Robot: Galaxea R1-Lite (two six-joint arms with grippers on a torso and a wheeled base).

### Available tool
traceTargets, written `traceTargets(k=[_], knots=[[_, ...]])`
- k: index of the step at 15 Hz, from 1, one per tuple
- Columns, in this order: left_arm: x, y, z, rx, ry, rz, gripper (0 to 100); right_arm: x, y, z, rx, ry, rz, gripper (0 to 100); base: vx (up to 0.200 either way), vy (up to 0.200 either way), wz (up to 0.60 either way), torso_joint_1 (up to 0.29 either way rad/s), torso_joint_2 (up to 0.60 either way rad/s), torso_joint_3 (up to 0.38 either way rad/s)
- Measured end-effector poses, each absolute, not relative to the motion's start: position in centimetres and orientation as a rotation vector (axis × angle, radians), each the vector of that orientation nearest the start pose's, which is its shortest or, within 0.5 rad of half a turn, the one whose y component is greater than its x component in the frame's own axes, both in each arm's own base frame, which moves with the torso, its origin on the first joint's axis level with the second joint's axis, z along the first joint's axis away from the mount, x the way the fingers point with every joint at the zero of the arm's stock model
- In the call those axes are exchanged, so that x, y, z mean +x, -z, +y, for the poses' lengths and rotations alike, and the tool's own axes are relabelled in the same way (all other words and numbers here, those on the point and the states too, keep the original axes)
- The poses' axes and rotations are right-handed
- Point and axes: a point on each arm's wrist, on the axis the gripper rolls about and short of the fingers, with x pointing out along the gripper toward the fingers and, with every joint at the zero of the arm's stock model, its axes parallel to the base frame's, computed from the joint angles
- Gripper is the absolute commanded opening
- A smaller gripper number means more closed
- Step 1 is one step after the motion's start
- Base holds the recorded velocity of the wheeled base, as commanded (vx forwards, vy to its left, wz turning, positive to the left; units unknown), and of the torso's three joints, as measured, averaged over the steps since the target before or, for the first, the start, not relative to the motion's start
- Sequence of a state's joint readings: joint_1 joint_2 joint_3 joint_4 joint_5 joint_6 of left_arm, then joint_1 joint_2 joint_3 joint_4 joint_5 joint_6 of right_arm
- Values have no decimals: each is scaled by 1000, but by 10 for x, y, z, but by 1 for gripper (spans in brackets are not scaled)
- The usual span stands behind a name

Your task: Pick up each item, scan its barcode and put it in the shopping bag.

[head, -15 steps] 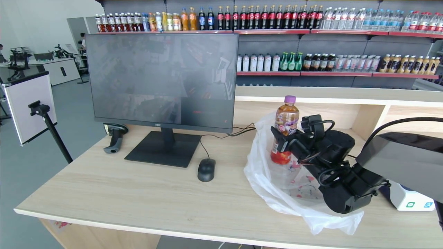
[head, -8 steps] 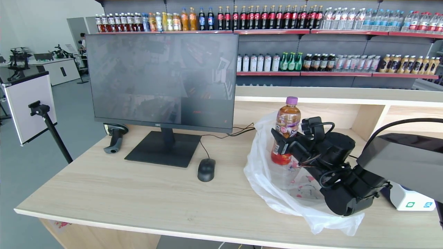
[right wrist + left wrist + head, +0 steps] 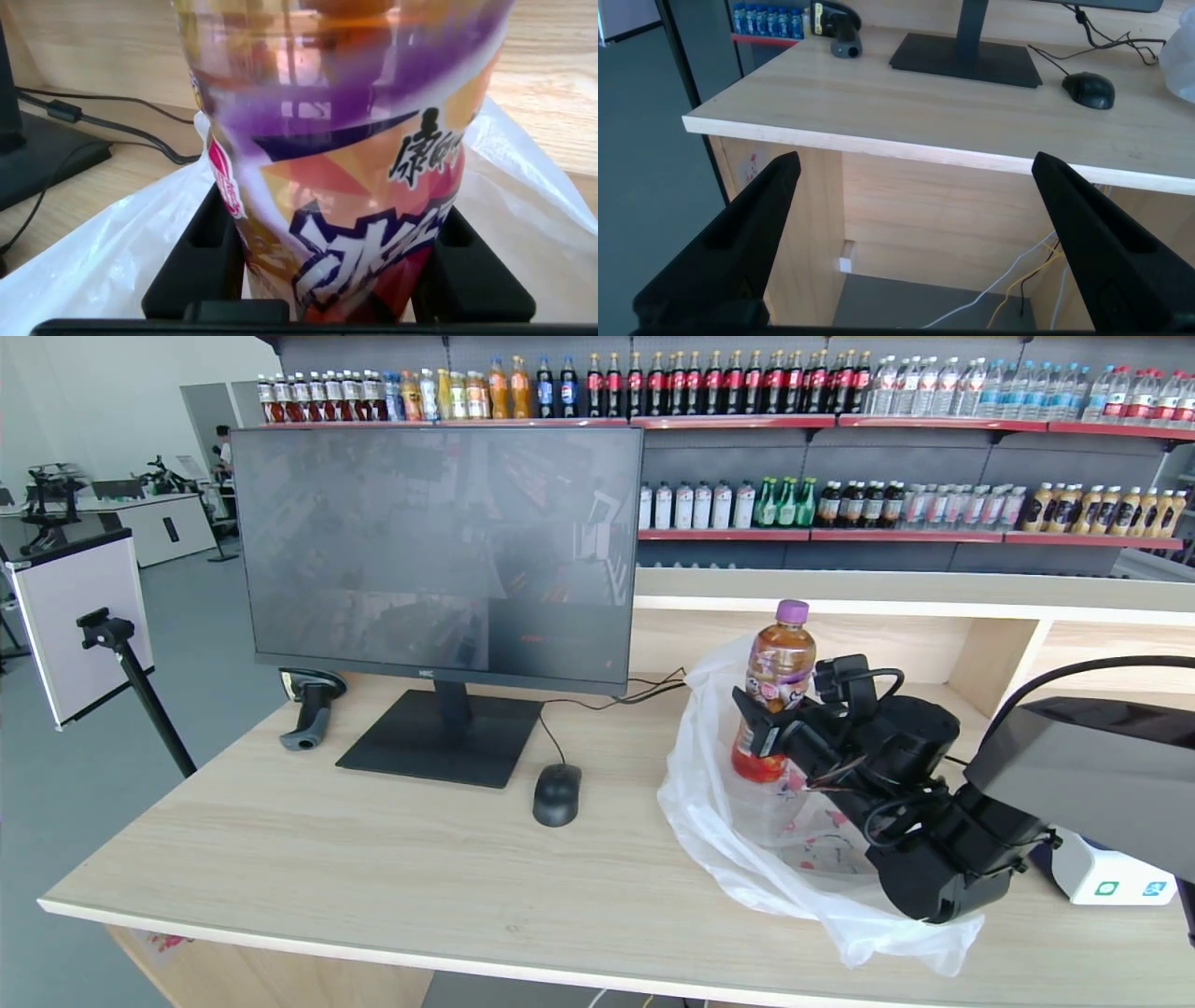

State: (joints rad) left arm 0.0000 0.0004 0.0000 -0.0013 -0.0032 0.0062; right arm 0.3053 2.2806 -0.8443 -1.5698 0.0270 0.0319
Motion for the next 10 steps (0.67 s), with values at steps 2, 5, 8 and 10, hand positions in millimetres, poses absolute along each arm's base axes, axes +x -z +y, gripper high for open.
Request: traceTargets(k=[2,5,8,10], knots=[[-23,-76,0,6,3,-1,100,376,-77,119,50,-335,-121,100,0,0,0,0,0,0],[-23,-76,0,6,3,-2,100,375,-79,119,52,-333,-124,100,0,0,0,0,0,0],[-23,-76,0,6,3,-2,100,367,-79,117,63,-334,-100,100,0,0,0,0,0,0],[-23,-76,0,6,3,-2,100,366,-83,116,82,-335,-108,100,0,0,0,0,0,0]])
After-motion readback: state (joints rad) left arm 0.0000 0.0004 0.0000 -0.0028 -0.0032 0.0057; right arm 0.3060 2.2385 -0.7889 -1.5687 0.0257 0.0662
